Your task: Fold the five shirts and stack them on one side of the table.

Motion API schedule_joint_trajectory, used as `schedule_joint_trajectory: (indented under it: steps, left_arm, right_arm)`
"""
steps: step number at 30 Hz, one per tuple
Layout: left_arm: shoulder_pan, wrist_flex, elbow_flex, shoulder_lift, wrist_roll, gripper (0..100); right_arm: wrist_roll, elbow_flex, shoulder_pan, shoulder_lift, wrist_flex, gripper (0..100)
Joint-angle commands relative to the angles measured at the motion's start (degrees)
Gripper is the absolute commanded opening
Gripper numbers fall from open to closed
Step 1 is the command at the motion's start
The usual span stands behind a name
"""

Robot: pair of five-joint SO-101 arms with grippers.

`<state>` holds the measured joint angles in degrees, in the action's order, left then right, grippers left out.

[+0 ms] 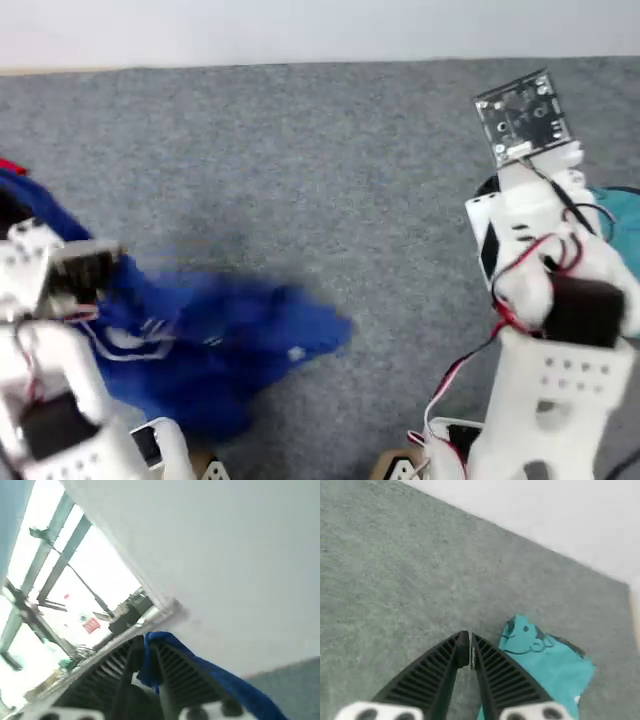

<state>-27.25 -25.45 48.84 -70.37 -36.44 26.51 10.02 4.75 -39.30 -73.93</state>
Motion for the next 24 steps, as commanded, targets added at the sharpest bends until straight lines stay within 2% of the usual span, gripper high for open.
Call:
schedule_joint_trajectory:
  steps: [1,5,10,15,21,24]
  left_arm:
    - [6.0,0.3,-0.7,9.8,-2.3,0]
    - [10.0,2.8,-1.5,18.9,-3.0,0]
    - [9.8,3.2,-1.5,23.7,-2.9,0]
    - [3.1,-3.6,-1.8,23.6,-2.9,0]
    - [-12.7,-16.4,-4.2,17.7,-3.1,0]
    - [-20.1,-21.5,-3.2,13.5,-7.4,0]
  right_arm:
    - [0.5,8.4,0.3,-0.9,9.7,1.0]
    - [0.4,14.0,-2.2,-1.0,11.5,1.0]
    - [0.4,16.2,-4.2,-1.0,11.5,1.0]
    - [0.4,16.3,-6.3,-1.0,10.2,1.0]
    - [0.4,16.3,-8.4,-1.0,7.7,1.0]
    - [0.4,16.4,-11.2,-0.9,7.5,1.0]
